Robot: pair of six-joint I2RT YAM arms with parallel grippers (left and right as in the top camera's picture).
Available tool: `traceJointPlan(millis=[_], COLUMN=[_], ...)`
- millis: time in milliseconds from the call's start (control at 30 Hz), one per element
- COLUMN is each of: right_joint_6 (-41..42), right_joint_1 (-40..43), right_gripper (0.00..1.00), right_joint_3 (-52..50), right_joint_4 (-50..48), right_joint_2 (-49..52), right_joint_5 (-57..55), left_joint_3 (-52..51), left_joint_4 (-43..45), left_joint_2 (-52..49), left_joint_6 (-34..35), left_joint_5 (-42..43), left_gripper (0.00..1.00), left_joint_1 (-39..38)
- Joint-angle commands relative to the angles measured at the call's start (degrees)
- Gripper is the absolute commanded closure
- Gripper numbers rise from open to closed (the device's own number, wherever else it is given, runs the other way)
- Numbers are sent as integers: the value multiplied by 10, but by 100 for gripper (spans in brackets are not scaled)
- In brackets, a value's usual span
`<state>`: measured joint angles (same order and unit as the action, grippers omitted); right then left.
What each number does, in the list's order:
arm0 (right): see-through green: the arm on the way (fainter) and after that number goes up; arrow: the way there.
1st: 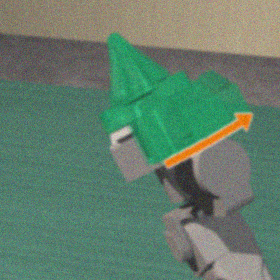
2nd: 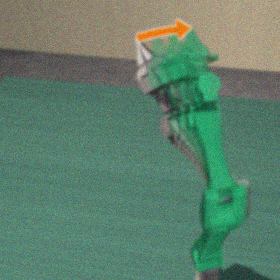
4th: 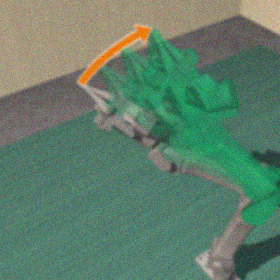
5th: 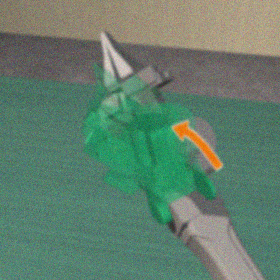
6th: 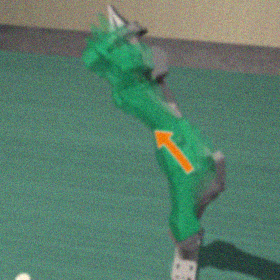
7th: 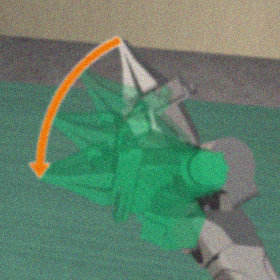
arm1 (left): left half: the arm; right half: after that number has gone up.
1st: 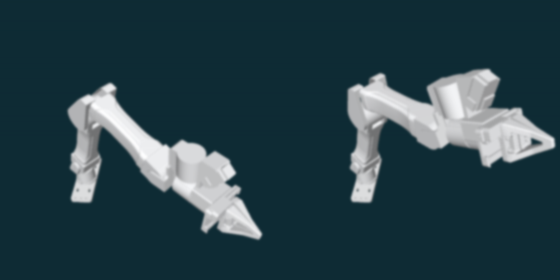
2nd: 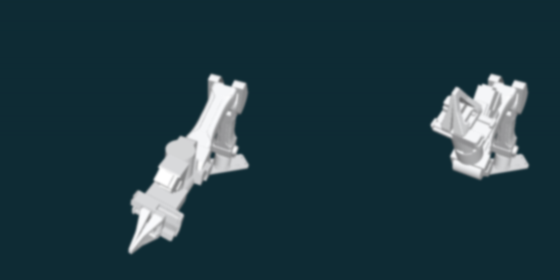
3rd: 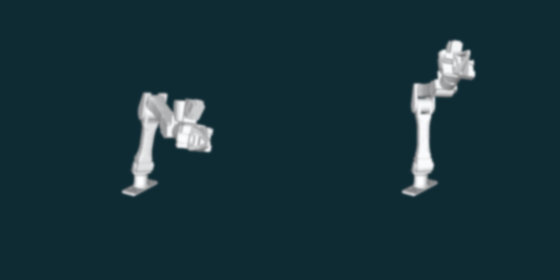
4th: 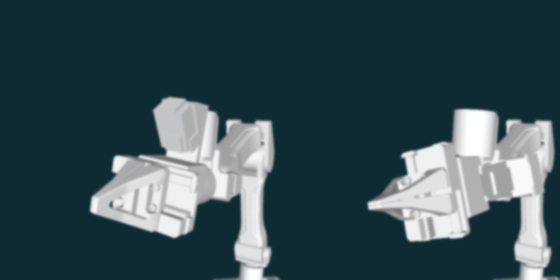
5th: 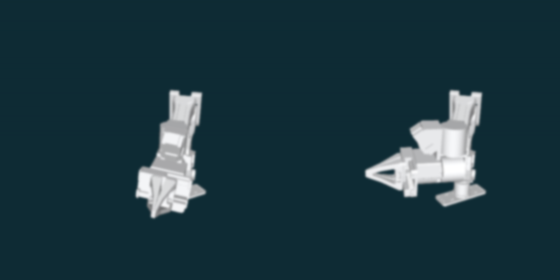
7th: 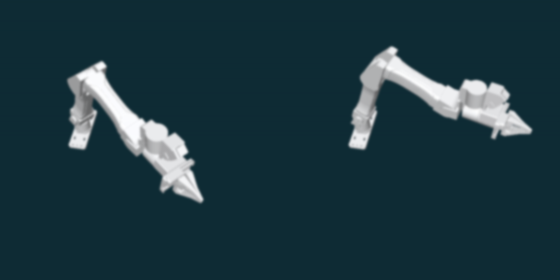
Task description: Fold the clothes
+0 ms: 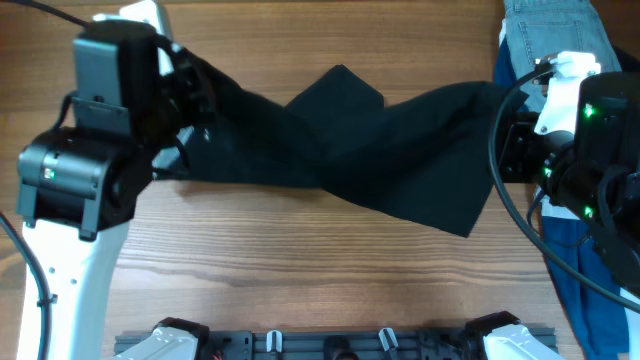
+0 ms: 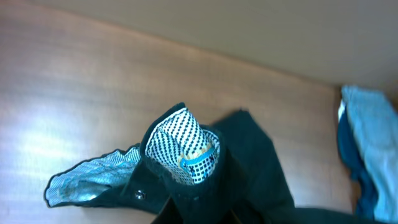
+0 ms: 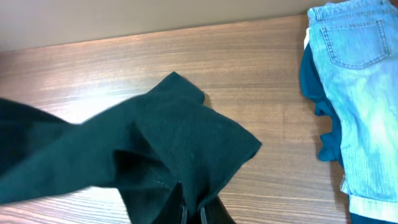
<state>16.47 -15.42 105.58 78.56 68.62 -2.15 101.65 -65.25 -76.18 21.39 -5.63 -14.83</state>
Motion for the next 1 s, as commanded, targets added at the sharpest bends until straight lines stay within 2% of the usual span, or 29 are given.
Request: traceJointPlan(millis=[0, 167, 367, 433, 667, 833, 967], right_joint_6=[-17, -49, -91, -92, -104, -98, -98], right_joint_1=[4, 4, 4, 4, 18, 52, 76], right_gripper=[95, 96, 96, 96, 96, 96, 96], right_joint_3=[7, 7, 7, 7, 9, 11, 11], right_joint_4=[-16, -90, -241, -275, -311, -306, -309], right_joint_2=[-8, 7, 59, 83, 172, 202, 208], right_joint_5=[-10, -22, -64, -71, -71, -49, -18], left_joint_3=[12, 12, 12, 12, 12, 12, 12], left_joint_4=[-26, 14, 160, 196, 242, 240, 254], left_joint_2=[7, 7, -3, -14, -82, -143, -187], left_joint_6=[20, 20, -47, -48, -47, -41, -10], left_joint_5=[-18, -90, -165, -186, -174, -129, -115], left_gripper=[96, 96, 96, 96, 96, 96, 96], left_joint_1=[-32, -37, -36, -28, 13, 18, 18])
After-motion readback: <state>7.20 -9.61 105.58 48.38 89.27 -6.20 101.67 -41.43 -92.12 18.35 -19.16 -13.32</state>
